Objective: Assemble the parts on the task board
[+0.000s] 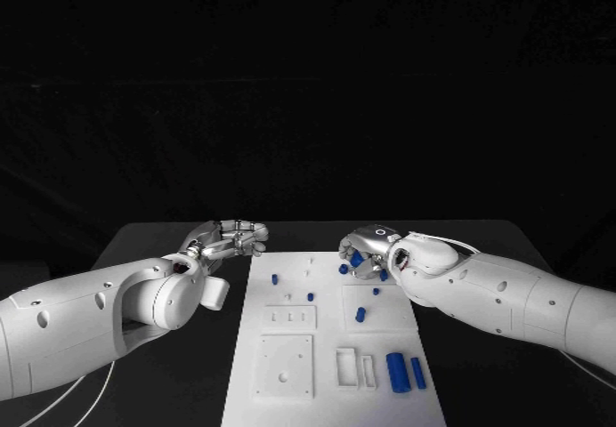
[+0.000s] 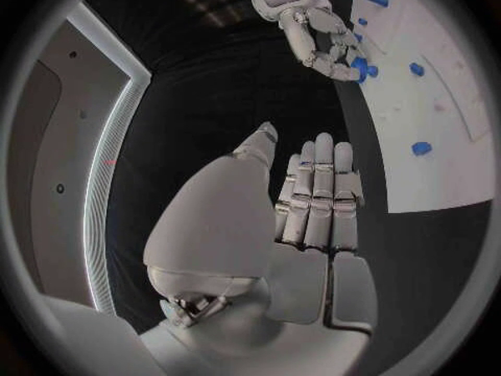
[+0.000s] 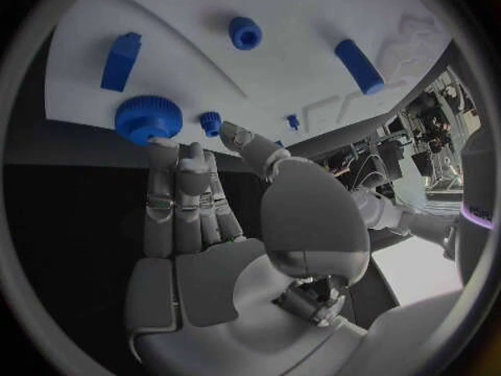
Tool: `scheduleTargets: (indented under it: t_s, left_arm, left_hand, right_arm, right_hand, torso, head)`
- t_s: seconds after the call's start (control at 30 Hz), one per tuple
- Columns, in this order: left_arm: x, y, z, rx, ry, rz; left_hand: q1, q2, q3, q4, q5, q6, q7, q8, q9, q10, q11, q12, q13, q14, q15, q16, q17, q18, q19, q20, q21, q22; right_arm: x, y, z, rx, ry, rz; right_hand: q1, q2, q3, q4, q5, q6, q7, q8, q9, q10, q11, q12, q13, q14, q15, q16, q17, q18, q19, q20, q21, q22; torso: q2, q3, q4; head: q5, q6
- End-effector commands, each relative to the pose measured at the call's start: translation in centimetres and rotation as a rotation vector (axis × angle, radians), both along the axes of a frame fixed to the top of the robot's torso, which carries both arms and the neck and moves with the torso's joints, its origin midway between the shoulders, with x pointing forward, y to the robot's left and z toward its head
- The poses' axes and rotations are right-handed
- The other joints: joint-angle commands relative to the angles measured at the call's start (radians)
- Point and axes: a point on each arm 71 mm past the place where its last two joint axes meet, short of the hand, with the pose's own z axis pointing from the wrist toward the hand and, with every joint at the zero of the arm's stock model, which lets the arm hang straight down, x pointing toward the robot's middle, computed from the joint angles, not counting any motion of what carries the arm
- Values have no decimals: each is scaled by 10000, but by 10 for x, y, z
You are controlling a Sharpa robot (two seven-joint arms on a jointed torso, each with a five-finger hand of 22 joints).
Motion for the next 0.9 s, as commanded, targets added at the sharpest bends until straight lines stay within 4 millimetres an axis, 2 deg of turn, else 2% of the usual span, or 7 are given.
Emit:
scheduleTargets:
  t_s: [0.03,0.33,0.67,0.9]
  left_arm:
    - [-1,-3,3,-62,-183,-227]
    - [-1,-4,4,-66,-188,-257]
    - [0,-5,4,-61,-182,-260]
    - [0,-4,4,-63,-176,-266]
  left_hand:
    - [131,-21,-60,22,25,73,14,-66,-19,61,4,-76,-16,96,3,-54,24,148,-33,-19,49,182]
    - [241,-14,-168,156,17,102,10,-115,-33,102,3,-148,-34,125,1,-126,86,150,-34,-20,59,181]
    - [386,-2,-295,327,16,134,10,-162,-42,147,5,-224,-51,154,1,-205,159,151,-32,-20,75,182]
    - [534,7,-425,508,14,159,8,-202,-46,189,4,-290,-63,183,-1,-275,231,151,-32,-22,89,182]
  right_arm:
    - [0,0,-2,-320,-24,14]
    - [-1,4,-3,-401,-21,100]
    - [-2,8,-4,-432,26,185]
    - [-1,9,-4,-556,-20,196]
  right_hand:
    - [8,-66,-66,-10,-7,-55,21,-43,-2,-62,7,-43,-11,-13,47,42,-11,315,557,-473,-43,5]
    - [-5,-48,-84,-2,-47,-35,26,-43,5,-41,6,-38,-27,-22,47,75,-41,315,579,-469,-66,-19]
    - [-84,18,-89,14,-172,55,22,-27,27,93,-23,-1,-42,-52,21,129,-135,315,592,-432,-121,-59]
    - [-172,108,-37,28,-347,259,7,32,67,387,-110,87,-4,-61,-63,190,-251,315,613,-414,-148,-71]
  torso:
    - [90,12,25]
    - [223,22,49]
    - [295,21,47]
    - [355,39,11]
  head:
    - [1,22]
    - [10,63]
    - [30,117]
    - [66,171]
